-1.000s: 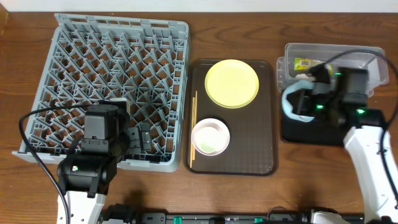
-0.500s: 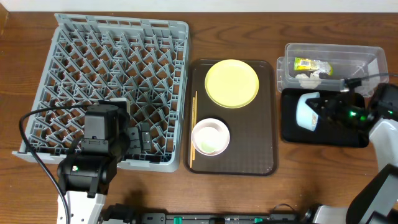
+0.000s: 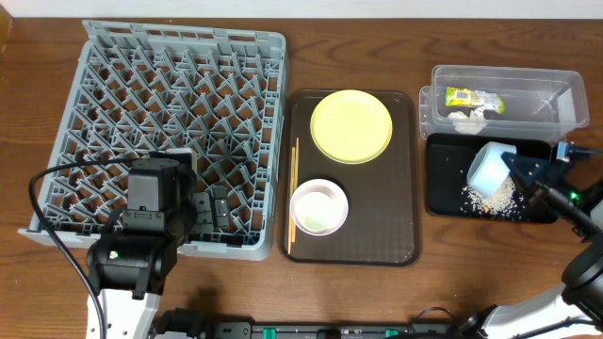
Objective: Sort waste into correct bins and load items into the dishwasher
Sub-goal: 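Tip the blue bowl over the black tray to pour out the rice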
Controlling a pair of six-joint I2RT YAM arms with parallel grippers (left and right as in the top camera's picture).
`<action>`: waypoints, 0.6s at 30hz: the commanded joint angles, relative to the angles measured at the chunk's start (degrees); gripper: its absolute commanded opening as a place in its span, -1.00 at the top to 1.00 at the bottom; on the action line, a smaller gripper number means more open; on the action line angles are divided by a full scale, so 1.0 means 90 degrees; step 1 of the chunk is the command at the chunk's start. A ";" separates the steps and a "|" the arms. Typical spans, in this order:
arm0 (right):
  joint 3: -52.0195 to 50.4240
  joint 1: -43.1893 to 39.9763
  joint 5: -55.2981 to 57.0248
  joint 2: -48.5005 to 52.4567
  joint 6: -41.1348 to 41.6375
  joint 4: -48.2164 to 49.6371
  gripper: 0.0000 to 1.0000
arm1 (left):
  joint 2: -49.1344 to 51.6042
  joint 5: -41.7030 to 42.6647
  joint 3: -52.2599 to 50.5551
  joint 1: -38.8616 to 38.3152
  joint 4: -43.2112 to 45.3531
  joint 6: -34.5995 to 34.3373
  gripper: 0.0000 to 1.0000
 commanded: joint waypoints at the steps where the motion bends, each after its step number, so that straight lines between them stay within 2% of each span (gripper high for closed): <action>1: 0.0007 -0.0039 -0.0678 0.0017 0.0019 0.0017 0.98 | -0.0005 -0.0046 0.0117 0.0032 -0.0019 0.0083 -0.96; 10: 0.0007 0.0408 -0.0680 0.0005 0.0022 -0.0512 0.98 | -0.0005 -0.0049 0.0117 0.0032 -0.0019 0.0085 -0.95; 18: 0.0066 0.0911 -0.0680 -0.0284 0.0175 -0.0503 0.98 | -0.0005 -0.0049 0.0117 0.0032 -0.0019 0.0085 -0.95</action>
